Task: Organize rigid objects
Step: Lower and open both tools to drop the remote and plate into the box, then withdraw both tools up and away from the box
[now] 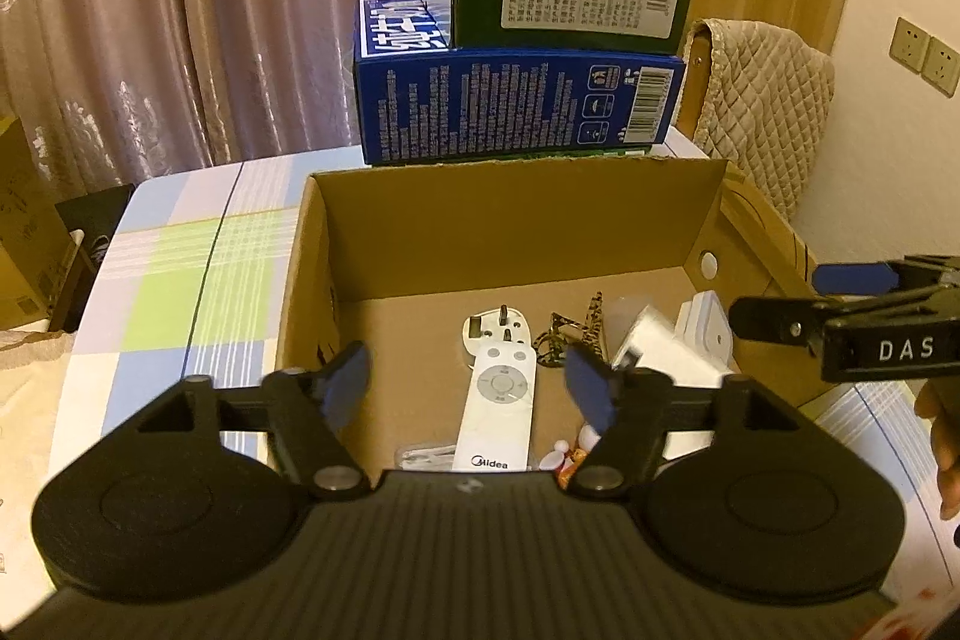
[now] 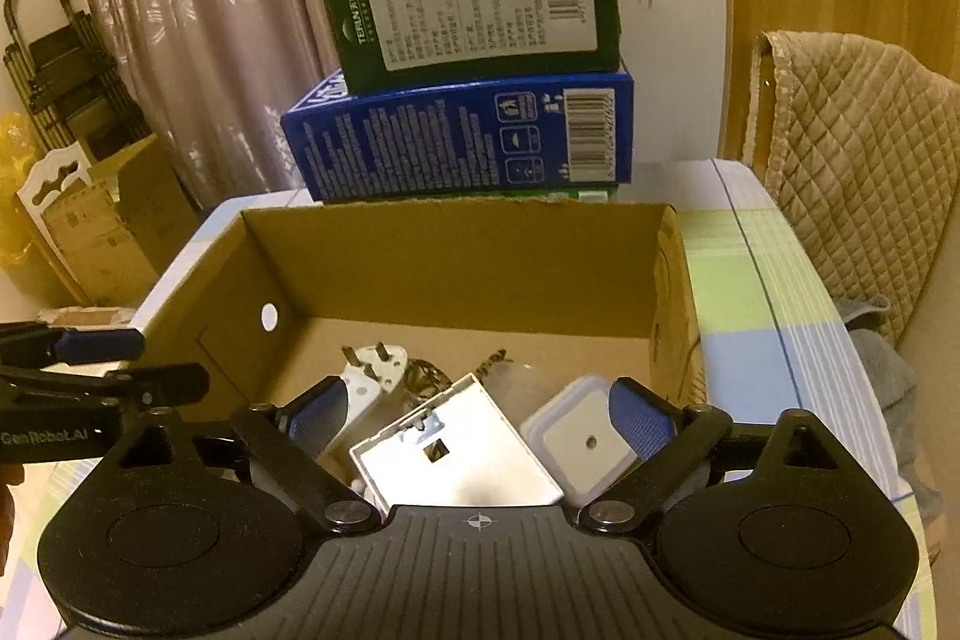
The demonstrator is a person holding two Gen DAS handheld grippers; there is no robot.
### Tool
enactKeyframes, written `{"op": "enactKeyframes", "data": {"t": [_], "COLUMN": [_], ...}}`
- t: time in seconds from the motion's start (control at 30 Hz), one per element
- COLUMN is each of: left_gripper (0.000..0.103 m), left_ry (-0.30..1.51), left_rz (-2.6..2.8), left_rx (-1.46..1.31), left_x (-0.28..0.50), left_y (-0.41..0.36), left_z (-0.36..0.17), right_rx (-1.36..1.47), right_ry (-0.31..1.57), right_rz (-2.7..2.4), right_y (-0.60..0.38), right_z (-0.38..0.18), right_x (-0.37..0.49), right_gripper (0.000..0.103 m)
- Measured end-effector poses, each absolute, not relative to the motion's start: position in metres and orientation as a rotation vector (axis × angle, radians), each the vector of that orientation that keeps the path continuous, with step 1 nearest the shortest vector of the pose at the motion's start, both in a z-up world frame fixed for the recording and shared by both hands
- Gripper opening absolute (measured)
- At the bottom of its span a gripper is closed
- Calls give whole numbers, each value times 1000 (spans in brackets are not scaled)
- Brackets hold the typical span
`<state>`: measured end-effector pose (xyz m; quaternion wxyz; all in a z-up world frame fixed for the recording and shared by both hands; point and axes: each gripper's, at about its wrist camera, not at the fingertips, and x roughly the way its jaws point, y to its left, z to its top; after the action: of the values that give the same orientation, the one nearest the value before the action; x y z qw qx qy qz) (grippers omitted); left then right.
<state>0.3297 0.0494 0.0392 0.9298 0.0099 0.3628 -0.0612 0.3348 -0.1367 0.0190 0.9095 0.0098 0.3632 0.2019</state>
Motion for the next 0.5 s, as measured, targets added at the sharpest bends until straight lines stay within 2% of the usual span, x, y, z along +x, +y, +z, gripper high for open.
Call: {"op": "enactKeyframes", "data": {"t": [0.03,0.5], "left_gripper": [76,94], "left_ry": [738,703], "left_rz": [-125,-106], "left_rx": [21,54], "left_x": [329,310], "left_y": [49,43], "left_z": [40,60], "right_rx": [20,5], "right_ry": [754,771], "right_rz": [411,392], "right_y": [-138,-142], "right_z": [19,35], "right_x": [334,322], "right_gripper": [91,91]}}
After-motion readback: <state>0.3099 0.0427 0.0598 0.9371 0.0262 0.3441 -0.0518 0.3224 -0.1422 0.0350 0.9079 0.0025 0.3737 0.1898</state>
